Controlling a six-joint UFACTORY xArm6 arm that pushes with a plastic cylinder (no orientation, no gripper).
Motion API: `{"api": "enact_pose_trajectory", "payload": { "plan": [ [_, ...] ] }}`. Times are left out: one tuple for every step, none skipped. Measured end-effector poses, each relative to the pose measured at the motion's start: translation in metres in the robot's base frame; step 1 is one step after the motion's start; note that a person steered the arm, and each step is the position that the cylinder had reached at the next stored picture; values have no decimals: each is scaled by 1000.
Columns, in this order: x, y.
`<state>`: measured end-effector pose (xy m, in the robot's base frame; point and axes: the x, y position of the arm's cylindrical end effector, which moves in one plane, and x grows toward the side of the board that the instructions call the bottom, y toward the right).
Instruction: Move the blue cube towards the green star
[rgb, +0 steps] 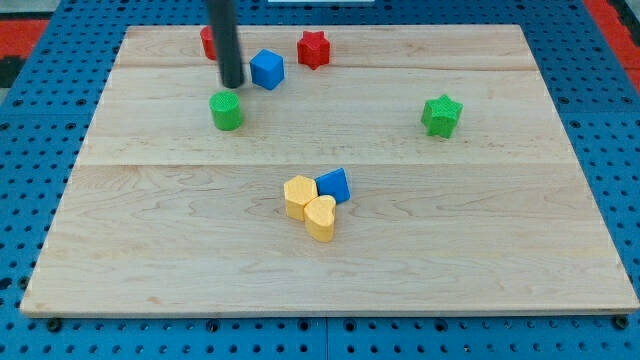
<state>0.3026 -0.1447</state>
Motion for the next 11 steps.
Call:
{"api": "enact_pose_trajectory", "payload": {
  "plan": [
    [-31, 21],
    [-48, 65],
    [24, 89],
    [108, 118],
    [107, 127],
    [73, 90],
    [47, 55],
    [9, 75],
    [54, 112],
    [121, 149],
    [78, 144]
  ]
}}
